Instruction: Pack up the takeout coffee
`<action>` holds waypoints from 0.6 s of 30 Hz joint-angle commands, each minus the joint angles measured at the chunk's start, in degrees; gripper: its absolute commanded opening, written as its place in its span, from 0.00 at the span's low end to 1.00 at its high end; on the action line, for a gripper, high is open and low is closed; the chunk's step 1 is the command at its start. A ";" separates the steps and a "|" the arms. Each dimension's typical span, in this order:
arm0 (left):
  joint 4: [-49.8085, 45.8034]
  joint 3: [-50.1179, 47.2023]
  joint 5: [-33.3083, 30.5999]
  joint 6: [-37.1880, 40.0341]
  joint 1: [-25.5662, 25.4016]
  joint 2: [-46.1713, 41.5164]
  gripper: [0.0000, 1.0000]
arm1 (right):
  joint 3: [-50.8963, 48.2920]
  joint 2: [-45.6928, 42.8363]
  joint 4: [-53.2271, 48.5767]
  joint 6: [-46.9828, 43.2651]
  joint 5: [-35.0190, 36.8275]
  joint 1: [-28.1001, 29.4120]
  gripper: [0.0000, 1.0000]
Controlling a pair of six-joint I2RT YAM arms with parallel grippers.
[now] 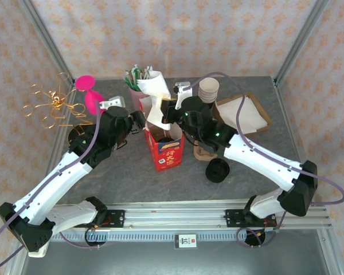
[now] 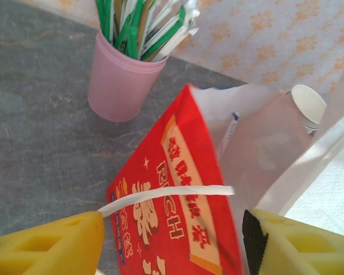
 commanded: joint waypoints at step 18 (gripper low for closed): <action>7.11 -1.44 6.20 -1.29 4.48 2.70 0.54 | 3.52 2.10 -6.06 -9.01 -0.75 0.85 0.44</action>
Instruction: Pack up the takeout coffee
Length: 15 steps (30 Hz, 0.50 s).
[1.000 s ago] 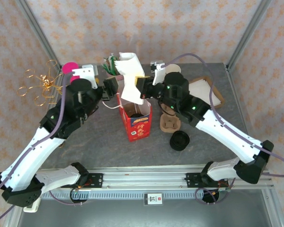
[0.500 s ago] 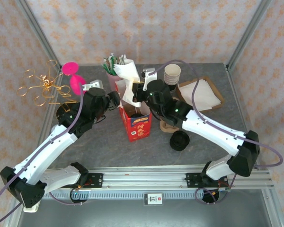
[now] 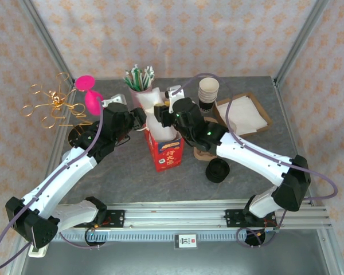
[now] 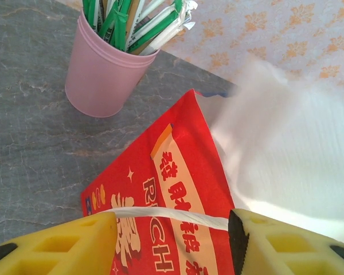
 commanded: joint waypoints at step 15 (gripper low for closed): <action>0.79 1.14 1.73 0.68 0.51 -0.30 0.48 | 32.08 14.12 -32.69 2.58 -2.86 -1.04 0.40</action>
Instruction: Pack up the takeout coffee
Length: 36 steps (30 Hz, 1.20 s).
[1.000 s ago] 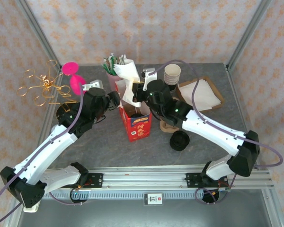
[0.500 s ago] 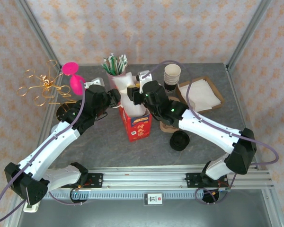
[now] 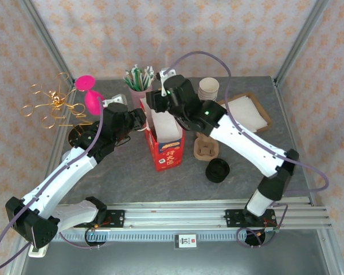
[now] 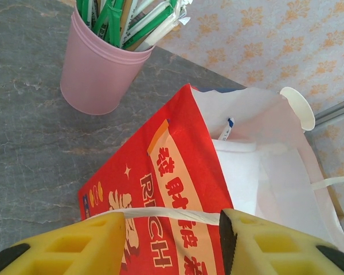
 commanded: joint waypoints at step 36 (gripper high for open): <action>1.53 17.09 3.57 10.99 -12.30 7.27 0.71 | -37.48 -6.94 1.63 -10.60 -26.14 -48.38 0.79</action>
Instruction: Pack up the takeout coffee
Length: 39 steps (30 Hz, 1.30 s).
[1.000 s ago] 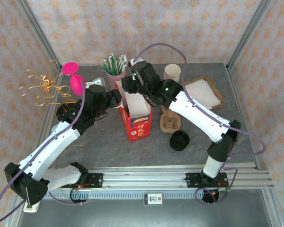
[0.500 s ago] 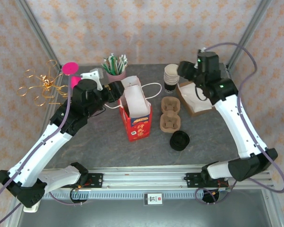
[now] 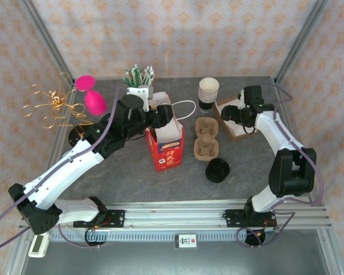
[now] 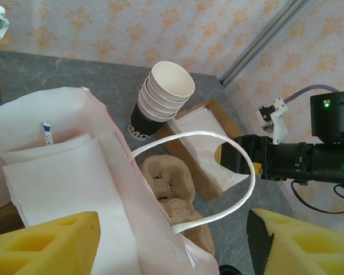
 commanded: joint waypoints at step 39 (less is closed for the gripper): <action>2.67 8.60 -2.78 8.47 -0.33 0.99 0.78 | 0.03 -17.26 9.32 10.50 1.67 -0.10 0.00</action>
